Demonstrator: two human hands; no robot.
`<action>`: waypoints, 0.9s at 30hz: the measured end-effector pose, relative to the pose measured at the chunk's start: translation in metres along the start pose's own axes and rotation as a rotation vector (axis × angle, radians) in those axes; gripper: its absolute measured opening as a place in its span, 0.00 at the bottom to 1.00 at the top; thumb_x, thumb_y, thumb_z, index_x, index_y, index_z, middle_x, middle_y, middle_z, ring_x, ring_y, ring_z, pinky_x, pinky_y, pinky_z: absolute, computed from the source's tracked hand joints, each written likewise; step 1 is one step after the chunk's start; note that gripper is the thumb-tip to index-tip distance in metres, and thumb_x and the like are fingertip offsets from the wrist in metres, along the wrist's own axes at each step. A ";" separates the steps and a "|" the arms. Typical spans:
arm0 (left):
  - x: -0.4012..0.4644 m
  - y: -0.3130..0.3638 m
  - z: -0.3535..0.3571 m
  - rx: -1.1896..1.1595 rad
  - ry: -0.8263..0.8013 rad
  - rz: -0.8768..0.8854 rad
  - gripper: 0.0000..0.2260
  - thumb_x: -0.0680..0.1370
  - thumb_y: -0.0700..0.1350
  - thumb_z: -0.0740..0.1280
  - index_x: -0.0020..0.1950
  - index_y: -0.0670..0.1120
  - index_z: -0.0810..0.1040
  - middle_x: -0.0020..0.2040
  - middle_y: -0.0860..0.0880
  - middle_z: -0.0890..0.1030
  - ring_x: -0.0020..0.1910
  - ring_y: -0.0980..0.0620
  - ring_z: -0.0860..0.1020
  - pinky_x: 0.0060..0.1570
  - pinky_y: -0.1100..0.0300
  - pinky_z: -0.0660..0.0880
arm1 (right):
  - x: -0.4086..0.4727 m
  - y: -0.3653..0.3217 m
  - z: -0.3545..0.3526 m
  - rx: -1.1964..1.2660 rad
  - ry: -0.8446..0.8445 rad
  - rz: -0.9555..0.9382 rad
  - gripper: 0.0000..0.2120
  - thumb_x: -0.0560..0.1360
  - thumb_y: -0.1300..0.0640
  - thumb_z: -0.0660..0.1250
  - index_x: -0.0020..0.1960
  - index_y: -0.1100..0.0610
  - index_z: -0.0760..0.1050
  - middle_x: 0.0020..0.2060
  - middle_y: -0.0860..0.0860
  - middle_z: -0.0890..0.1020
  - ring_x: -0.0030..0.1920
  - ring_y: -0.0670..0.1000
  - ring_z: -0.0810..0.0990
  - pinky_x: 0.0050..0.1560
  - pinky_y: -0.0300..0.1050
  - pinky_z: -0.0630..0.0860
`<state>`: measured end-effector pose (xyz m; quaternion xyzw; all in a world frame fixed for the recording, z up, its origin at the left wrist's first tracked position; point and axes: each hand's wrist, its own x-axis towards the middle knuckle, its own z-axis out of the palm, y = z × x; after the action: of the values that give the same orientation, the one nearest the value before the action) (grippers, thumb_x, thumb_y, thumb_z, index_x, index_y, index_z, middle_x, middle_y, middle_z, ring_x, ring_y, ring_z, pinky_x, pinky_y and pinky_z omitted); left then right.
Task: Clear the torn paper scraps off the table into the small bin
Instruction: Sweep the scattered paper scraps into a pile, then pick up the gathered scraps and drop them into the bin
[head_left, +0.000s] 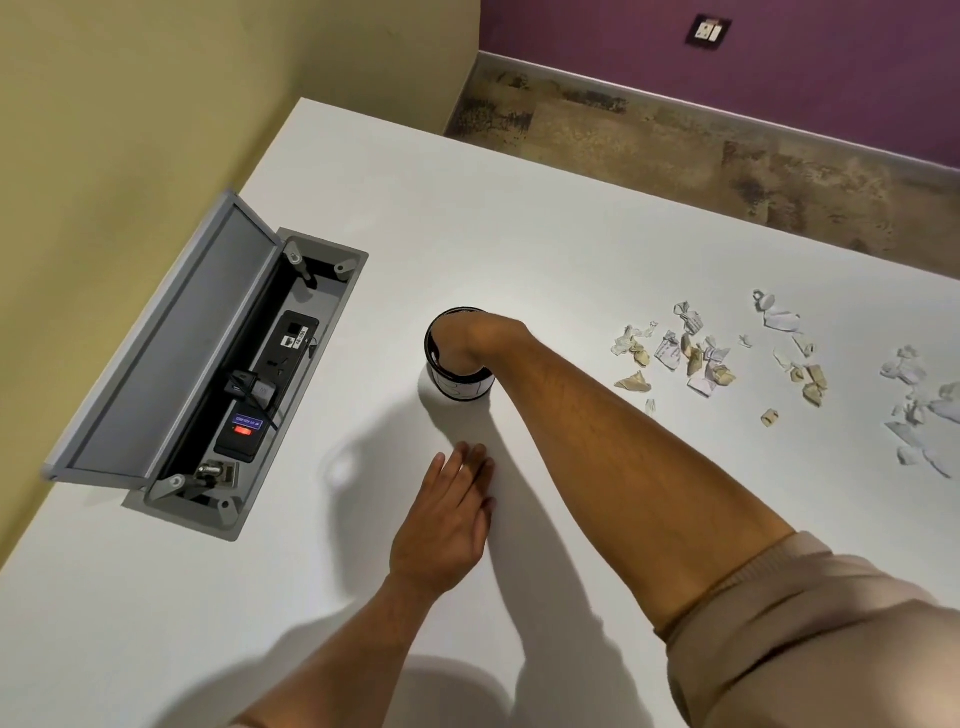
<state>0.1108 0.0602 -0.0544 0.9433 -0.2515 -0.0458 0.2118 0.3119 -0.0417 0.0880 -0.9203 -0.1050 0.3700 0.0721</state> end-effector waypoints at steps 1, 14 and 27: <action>0.000 0.000 0.000 0.002 0.003 0.001 0.22 0.83 0.48 0.57 0.77 0.43 0.63 0.78 0.48 0.61 0.79 0.49 0.54 0.76 0.48 0.55 | -0.002 0.001 0.001 0.044 0.056 -0.003 0.05 0.75 0.65 0.57 0.42 0.60 0.69 0.38 0.53 0.73 0.41 0.56 0.75 0.41 0.48 0.73; 0.000 0.004 0.001 0.063 0.024 0.006 0.22 0.82 0.47 0.56 0.74 0.41 0.67 0.75 0.44 0.67 0.76 0.44 0.62 0.74 0.43 0.59 | -0.098 0.038 0.057 0.760 0.823 -0.059 0.15 0.75 0.68 0.61 0.57 0.61 0.81 0.56 0.55 0.83 0.58 0.53 0.79 0.61 0.42 0.72; 0.001 0.030 -0.004 0.188 -0.104 0.001 0.22 0.80 0.45 0.50 0.71 0.38 0.70 0.73 0.39 0.68 0.73 0.37 0.63 0.71 0.40 0.59 | -0.225 0.110 0.303 0.768 1.027 0.587 0.24 0.81 0.49 0.58 0.75 0.55 0.63 0.75 0.48 0.64 0.76 0.46 0.58 0.74 0.48 0.61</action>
<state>0.0993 0.0377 -0.0384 0.9552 -0.2658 -0.0708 0.1092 -0.0425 -0.1864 -0.0024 -0.8781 0.3332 -0.0963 0.3296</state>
